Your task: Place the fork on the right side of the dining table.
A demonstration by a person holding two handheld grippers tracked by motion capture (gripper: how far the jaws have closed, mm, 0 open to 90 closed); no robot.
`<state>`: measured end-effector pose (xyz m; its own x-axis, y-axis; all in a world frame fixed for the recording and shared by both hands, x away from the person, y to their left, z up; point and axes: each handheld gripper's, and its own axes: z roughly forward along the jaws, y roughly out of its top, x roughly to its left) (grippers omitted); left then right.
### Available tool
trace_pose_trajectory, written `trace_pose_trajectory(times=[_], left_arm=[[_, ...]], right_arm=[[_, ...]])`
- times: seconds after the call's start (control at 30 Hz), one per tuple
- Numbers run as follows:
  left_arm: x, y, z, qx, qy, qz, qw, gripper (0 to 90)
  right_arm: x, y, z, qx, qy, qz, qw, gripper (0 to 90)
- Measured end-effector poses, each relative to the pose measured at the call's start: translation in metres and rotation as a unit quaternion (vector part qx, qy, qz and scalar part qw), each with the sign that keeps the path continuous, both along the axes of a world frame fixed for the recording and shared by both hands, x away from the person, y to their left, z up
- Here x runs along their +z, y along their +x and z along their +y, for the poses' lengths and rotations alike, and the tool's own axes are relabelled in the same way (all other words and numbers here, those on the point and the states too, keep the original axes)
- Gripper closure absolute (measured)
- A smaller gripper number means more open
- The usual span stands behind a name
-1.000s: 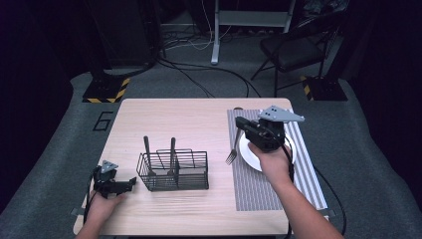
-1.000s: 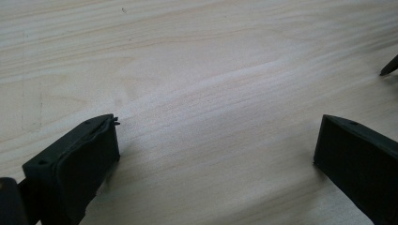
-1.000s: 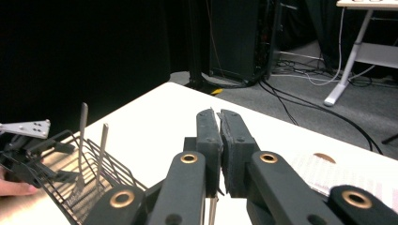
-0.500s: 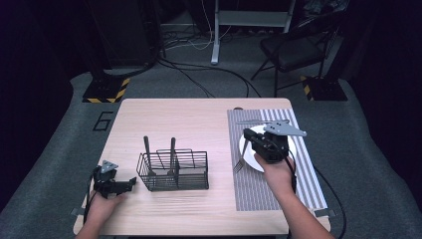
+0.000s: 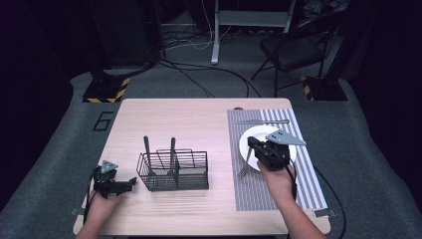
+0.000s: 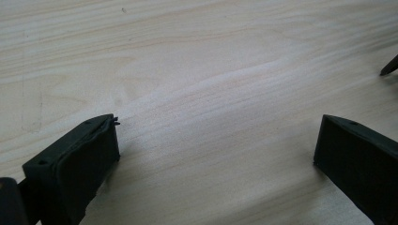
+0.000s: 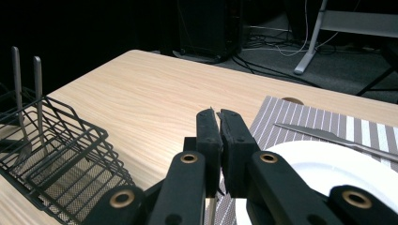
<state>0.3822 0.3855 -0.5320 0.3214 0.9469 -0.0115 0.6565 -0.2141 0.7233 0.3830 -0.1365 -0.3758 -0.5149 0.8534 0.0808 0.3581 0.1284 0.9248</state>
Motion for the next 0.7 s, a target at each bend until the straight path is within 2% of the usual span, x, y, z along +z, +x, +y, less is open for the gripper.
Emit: trace_pose_trajectory(times=[0.4,0.7], left_arm=[[0.000,0.000,0.000,0.000,0.000,0.000,1.0000,0.0],[0.000,0.000,0.000,0.000,0.000,0.000,1.0000,0.0]], right_arm=[[-0.011,-0.003,-0.007,-0.014,0.001,0.008,0.9999,87.1],[-0.016,-0.009,-0.021,-0.038,0.016,0.008,0.9991,86.9]])
